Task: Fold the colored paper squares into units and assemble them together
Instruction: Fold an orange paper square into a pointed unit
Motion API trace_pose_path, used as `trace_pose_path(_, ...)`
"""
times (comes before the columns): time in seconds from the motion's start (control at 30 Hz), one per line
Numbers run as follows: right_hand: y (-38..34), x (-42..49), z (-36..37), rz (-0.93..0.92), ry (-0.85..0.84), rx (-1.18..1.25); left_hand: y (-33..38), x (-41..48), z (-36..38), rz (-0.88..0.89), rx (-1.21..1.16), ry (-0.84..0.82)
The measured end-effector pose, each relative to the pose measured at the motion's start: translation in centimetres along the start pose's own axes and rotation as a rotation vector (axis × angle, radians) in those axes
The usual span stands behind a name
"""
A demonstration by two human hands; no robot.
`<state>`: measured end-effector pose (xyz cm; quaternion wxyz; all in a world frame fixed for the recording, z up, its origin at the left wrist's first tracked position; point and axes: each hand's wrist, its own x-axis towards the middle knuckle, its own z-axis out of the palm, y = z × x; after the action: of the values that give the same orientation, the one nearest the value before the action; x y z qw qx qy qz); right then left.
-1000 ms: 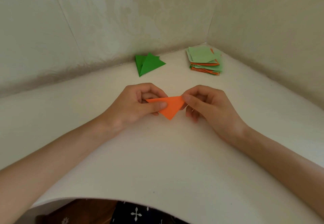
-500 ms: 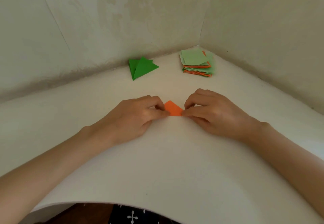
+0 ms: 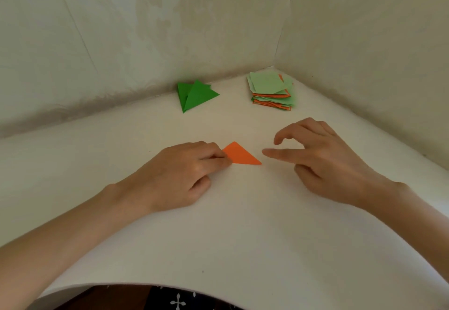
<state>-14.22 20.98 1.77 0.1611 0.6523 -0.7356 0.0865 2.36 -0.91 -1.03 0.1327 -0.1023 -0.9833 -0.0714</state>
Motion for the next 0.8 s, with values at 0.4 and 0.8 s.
trace_pose_path(0.4, -2.4, 0.8, 2.3, 0.004, 0.011, -0.047, -0.8, -1.6, -1.7, -0.106, 0.21, 0.001)
trace_pose_path(0.8, -3.1, 2.2, 2.1, 0.009, -0.057, -0.069, 0.7, -0.2, -0.3, -0.077, 0.043, -0.011)
